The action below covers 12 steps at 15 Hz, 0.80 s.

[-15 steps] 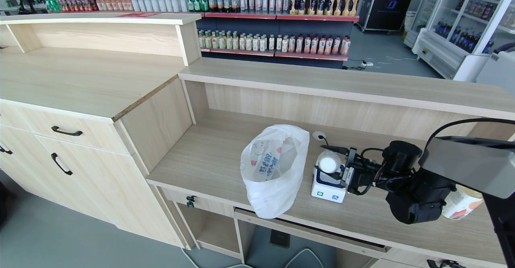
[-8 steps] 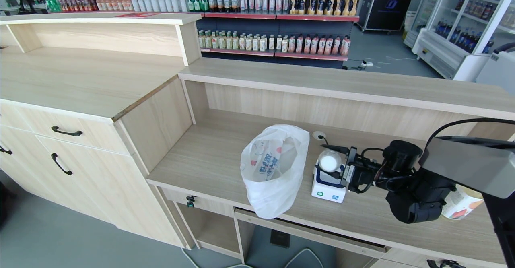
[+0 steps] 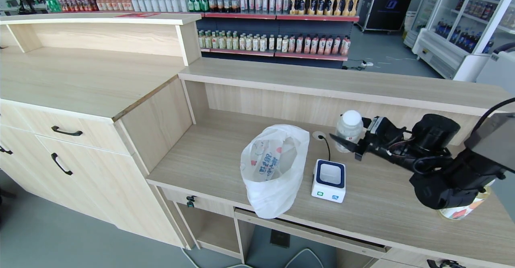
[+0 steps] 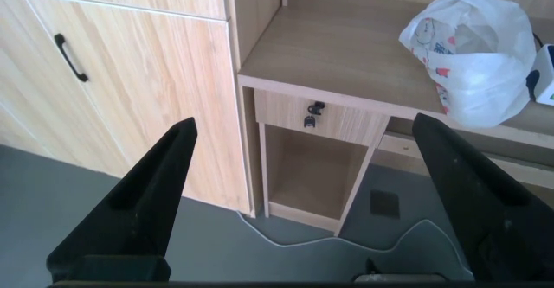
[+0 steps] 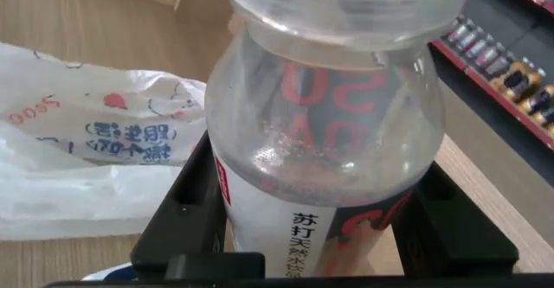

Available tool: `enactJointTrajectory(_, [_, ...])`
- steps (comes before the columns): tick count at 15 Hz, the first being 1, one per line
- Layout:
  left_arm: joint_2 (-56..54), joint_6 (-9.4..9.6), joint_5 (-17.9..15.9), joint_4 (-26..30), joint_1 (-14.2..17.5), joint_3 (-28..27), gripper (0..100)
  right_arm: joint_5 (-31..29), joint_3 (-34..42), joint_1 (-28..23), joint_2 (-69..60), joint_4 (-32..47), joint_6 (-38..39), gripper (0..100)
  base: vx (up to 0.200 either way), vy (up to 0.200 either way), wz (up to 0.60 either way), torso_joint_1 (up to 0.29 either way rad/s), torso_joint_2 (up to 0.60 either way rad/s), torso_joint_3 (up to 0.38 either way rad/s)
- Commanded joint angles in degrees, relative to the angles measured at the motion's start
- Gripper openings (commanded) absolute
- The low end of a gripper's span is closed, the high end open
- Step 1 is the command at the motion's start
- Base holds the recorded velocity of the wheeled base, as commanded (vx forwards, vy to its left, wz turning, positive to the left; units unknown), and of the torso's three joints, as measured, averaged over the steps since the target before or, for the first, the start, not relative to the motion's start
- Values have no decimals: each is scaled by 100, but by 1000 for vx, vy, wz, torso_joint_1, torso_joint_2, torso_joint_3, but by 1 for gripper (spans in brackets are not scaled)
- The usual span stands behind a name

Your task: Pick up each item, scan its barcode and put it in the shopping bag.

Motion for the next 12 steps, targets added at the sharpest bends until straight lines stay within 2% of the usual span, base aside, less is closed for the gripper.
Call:
enactJointTrajectory(1, [-2, 5, 0, -1, 0, 0, 100, -947, 96, -41, -1030, 508, 877, 0, 0, 0, 0, 0, 0, 0])
enactJointTrajectory(3, [-2, -3, 0, -1, 0, 0, 100, -1878, 307, -59, -1372, 851, 1518, 0, 0, 0, 0, 0, 0, 0])
enactJointTrajectory(5, [-2, 5, 0, -1, 0, 0, 100, -3285, 553, -68, -1618, 1018, 2353, 0, 0, 0, 0, 0, 0, 0])
enactJointTrajectory(8, [-2, -3, 0, -1, 0, 0, 100, -4893, 896, -85, -1794, 1475, 2801, 0, 0, 0, 0, 0, 0, 0])
enactJointTrajectory(9, [-2, -3, 0, -1, 0, 0, 100, -5271, 1036, -76, -1821, 1492, 2793, 0, 0, 0, 0, 0, 0, 0])
enactJointTrajectory(12, [-2, 5, 0, -1, 0, 0, 100, -5816, 1124, -68, -1838, 1466, 2652, 0, 0, 0, 0, 0, 0, 0])
